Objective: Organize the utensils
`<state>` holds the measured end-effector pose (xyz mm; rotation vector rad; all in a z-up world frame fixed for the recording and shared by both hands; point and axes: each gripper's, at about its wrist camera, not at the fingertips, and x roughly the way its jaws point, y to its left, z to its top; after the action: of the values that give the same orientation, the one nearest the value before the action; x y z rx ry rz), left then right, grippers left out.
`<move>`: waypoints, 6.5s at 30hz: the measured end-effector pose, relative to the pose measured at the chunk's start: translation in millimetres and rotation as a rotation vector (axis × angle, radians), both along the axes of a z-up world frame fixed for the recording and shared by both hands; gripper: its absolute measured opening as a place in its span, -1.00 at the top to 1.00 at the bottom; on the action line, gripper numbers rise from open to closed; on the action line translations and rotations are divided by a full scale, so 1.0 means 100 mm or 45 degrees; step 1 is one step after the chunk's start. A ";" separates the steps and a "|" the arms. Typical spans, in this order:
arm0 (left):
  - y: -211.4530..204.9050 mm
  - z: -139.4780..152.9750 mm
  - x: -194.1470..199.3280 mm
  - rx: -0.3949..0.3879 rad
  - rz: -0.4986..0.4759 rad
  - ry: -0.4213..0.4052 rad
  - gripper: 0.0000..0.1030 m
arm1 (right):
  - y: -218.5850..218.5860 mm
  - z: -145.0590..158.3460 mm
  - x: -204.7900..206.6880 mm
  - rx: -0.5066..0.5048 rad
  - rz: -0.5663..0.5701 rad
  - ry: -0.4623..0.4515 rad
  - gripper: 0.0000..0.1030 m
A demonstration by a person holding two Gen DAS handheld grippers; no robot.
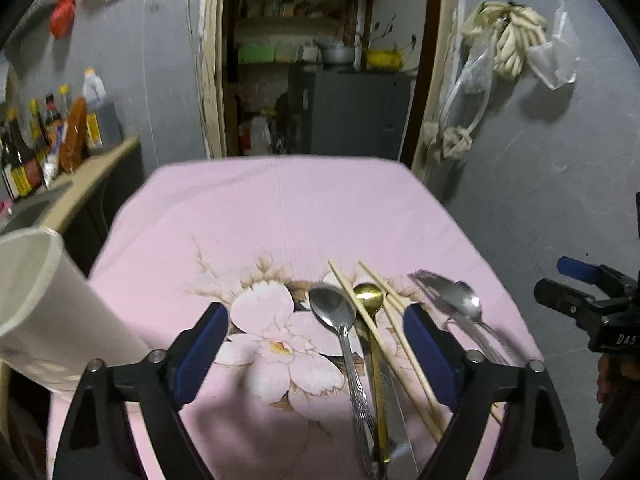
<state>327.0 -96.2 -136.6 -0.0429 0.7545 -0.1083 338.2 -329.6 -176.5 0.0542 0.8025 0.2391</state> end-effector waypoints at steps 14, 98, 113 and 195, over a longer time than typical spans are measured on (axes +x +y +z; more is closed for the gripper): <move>0.07 -0.43 0.56 -0.252 -0.028 0.300 0.27 | 0.27 -0.37 0.49 -0.072 0.388 0.139 0.26; 0.17 -0.54 0.56 -0.512 -0.116 0.566 0.95 | 0.30 -0.34 0.26 0.120 0.375 0.459 0.87; 0.25 0.28 -0.02 -0.479 -0.211 0.229 0.95 | 0.25 0.33 -0.67 0.089 -0.069 0.143 0.98; 2.74 1.21 -0.56 -0.308 0.225 -0.332 -0.49 | 2.56 1.75 -0.70 0.038 -0.061 -0.603 -0.42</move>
<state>271.1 177.5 -16.1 -0.3191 0.4715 -0.0347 268.7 -73.3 -1.6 0.0426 0.3264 0.2073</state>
